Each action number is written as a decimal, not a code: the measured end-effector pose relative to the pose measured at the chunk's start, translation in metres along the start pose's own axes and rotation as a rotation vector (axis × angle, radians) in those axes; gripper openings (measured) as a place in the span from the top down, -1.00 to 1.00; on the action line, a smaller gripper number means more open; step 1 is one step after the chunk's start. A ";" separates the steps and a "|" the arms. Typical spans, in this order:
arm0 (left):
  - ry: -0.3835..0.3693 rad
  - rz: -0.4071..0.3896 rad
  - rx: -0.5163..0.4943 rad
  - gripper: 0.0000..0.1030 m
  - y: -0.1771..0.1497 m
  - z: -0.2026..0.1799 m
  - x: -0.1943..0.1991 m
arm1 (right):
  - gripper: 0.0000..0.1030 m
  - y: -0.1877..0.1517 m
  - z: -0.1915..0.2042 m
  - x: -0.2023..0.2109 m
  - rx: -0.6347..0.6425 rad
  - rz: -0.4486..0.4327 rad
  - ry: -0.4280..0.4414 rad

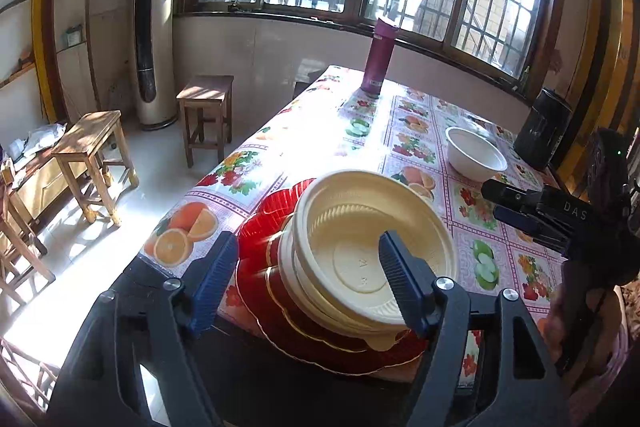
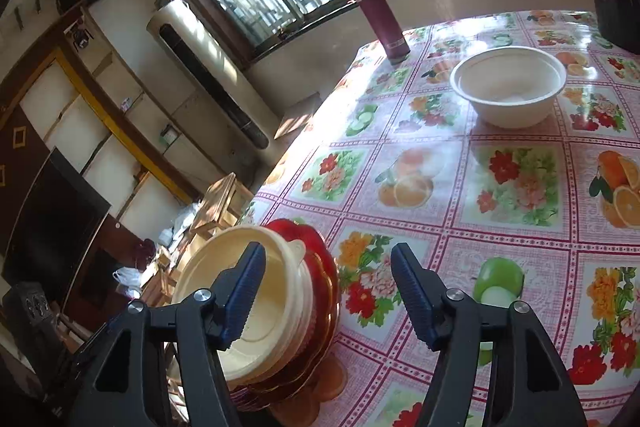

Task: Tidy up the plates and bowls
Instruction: 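Move the left tool to the last white bowl on the table, then position the open left tool at the white bowl rim, then close the left tool on the white bowl rim and lift, then carry the white bowl to the stack, lower it into the beige bowl, open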

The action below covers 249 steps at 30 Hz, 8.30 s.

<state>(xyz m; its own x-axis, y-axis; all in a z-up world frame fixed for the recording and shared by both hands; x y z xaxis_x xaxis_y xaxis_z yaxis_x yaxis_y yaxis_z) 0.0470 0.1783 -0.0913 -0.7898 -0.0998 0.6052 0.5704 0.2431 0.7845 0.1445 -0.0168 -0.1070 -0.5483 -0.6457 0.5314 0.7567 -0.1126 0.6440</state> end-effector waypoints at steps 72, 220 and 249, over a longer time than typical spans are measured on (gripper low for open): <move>-0.077 0.120 0.003 -1.00 0.040 -0.250 -0.214 | -0.99 0.112 -0.309 0.064 -0.341 -0.306 -0.208; -0.129 0.170 -0.126 0.82 0.039 -0.266 -0.131 | 0.63 0.070 -0.201 0.054 -0.381 -0.098 -0.099; 0.088 0.149 -0.093 0.73 -0.012 -0.029 -0.039 | 0.56 -0.046 0.055 -0.034 0.091 0.118 -0.029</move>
<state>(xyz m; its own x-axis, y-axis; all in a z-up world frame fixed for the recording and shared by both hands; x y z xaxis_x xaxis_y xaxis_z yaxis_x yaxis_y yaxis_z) 0.0778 0.1516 -0.1205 -0.6748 -0.1546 0.7216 0.7009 0.1719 0.6923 0.1086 0.0520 -0.1243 -0.4687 -0.6279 0.6213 0.7819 0.0324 0.6226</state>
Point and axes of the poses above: each gripper's, at about its wrist camera, not at the fingertips, and x roughly against the way its jaws point, z to its left, y to its top, the point moved 10 cm from there along -x, roughly the way its jaws point, and after that the axes turned 3 degrees about y, right-handed, at the moved point
